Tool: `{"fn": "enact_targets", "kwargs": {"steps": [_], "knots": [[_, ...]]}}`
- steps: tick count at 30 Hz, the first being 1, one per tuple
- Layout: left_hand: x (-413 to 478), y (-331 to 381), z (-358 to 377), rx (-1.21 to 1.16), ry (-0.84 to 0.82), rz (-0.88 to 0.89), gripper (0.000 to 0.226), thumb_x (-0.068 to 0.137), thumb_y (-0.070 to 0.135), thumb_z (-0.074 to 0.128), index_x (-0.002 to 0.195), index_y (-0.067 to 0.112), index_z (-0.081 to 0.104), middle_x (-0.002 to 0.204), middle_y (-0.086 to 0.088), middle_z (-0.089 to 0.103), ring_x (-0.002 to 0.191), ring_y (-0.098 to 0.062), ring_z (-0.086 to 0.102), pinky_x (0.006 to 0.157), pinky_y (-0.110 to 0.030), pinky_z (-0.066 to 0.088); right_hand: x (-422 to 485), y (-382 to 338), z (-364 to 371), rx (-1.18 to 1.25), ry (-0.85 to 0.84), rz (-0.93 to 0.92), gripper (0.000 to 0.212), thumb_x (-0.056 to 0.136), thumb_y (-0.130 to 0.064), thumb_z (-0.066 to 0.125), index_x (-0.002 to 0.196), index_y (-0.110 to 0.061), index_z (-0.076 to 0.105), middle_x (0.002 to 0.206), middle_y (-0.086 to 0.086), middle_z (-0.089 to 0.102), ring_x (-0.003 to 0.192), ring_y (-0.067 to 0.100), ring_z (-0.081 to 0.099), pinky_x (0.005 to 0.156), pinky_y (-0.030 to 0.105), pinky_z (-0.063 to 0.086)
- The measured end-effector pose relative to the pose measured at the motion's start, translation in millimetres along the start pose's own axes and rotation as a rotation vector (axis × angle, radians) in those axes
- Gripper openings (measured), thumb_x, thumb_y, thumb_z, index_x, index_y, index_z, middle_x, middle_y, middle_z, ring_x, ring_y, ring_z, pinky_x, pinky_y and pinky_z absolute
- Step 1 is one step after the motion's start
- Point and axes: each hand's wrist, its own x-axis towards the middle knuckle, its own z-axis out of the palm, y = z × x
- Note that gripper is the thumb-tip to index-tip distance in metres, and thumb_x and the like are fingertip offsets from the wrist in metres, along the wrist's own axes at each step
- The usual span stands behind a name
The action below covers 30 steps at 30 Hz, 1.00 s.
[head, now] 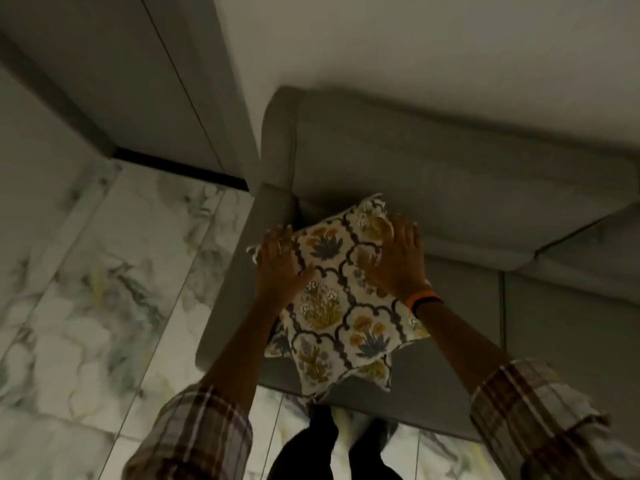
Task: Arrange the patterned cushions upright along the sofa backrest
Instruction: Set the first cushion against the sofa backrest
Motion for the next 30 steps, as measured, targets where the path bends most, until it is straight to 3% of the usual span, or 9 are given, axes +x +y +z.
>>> {"fn": "enact_targets", "kwargs": {"steps": [5, 8, 11, 15, 19, 23, 26, 28, 30], "knots": [[-34, -17, 50, -0.533, 0.0, -0.494, 0.11, 0.08, 0.06, 0.068, 0.158, 0.018, 0.002, 0.162, -0.017, 0.009, 0.147, -0.038, 0.021, 0.116, -0.051, 0.031, -21, 42, 36, 0.159, -0.213, 0.305, 0.097, 0.084, -0.075, 0.05, 0.155, -0.011, 0.035, 0.156, 0.021, 0.038, 0.142, 0.042, 0.039, 0.114, 0.06, 0.038], [-38, -12, 66, -0.751, 0.078, -0.59, 0.109, 0.075, 0.069, 0.07, 0.156, 0.03, 0.007, 0.161, -0.013, 0.021, 0.144, -0.034, 0.034, 0.114, -0.051, 0.039, -27, 48, 45, 0.367, -0.208, 0.408, 0.093, 0.087, -0.068, 0.064, 0.157, -0.016, 0.03, 0.157, 0.016, 0.034, 0.141, 0.041, 0.041, 0.113, 0.057, 0.042], [-43, -3, 74, -0.751, 0.142, -0.665, 0.11, 0.071, 0.08, 0.063, 0.155, 0.031, 0.012, 0.16, -0.01, 0.031, 0.142, -0.033, 0.04, 0.111, -0.055, 0.043, -20, 58, 37, 0.662, -0.194, 0.564, 0.093, 0.086, -0.065, 0.069, 0.157, -0.016, 0.034, 0.157, 0.012, 0.046, 0.14, 0.035, 0.049, 0.115, 0.049, 0.043], [-51, 54, 63, -0.604, 0.285, -0.559, 0.098, 0.083, 0.067, 0.062, 0.155, 0.036, 0.006, 0.16, -0.009, 0.035, 0.137, -0.037, 0.046, 0.107, -0.056, 0.046, -20, 92, 3, 0.983, -0.189, 0.649, 0.091, 0.073, -0.085, 0.061, 0.144, -0.027, 0.059, 0.142, -0.002, 0.066, 0.129, 0.021, 0.062, 0.114, 0.05, 0.047], [-55, 123, 74, -0.696, 0.341, -0.369, 0.103, 0.079, 0.065, 0.067, 0.155, 0.037, 0.006, 0.159, -0.008, 0.033, 0.14, -0.03, 0.042, 0.109, -0.056, 0.045, -56, 146, -39, 1.173, -0.006, 0.584, 0.046, 0.1, -0.044, 0.061, 0.143, -0.026, 0.057, 0.133, -0.009, 0.069, 0.126, 0.013, 0.065, 0.112, 0.045, 0.05], [-47, 207, 109, -0.773, 0.228, -0.125, 0.109, 0.079, 0.046, 0.077, 0.157, 0.023, 0.005, 0.16, 0.001, 0.024, 0.146, -0.014, 0.029, 0.119, -0.036, 0.035, -97, 235, -86, 1.169, 0.175, 0.62, 0.077, 0.088, -0.061, 0.07, 0.152, -0.026, 0.045, 0.146, 0.0, 0.063, 0.132, 0.019, 0.063, 0.11, 0.049, 0.051], [-30, 275, 154, -0.825, 0.008, -0.098, 0.111, 0.067, 0.042, 0.087, 0.153, 0.023, 0.018, 0.151, 0.005, 0.033, 0.138, -0.011, 0.037, 0.106, -0.007, 0.039, -123, 319, -116, 1.163, 0.156, 0.631, 0.094, 0.079, -0.061, 0.078, 0.153, -0.022, 0.037, 0.148, -0.002, 0.058, 0.128, 0.009, 0.063, 0.102, 0.036, 0.058], [-15, 310, 188, -0.812, -0.094, -0.109, 0.118, 0.056, 0.036, 0.093, 0.15, 0.021, 0.023, 0.152, 0.003, 0.034, 0.138, -0.015, 0.04, 0.11, -0.021, 0.043, -132, 370, -123, 1.127, 0.103, 0.612, 0.107, 0.065, -0.063, 0.086, 0.148, -0.025, 0.031, 0.143, -0.014, 0.051, 0.12, -0.009, 0.061, 0.094, 0.022, 0.059], [-2, 340, 229, -0.762, -0.179, -0.088, 0.128, 0.055, 0.026, 0.097, 0.153, 0.02, 0.015, 0.151, 0.006, 0.029, 0.139, -0.013, 0.035, 0.115, -0.033, 0.036, -136, 424, -116, 1.112, 0.059, 0.601, 0.127, 0.052, -0.065, 0.091, 0.151, -0.027, 0.022, 0.146, -0.014, 0.044, 0.123, -0.01, 0.055, 0.098, 0.023, 0.056]]}}
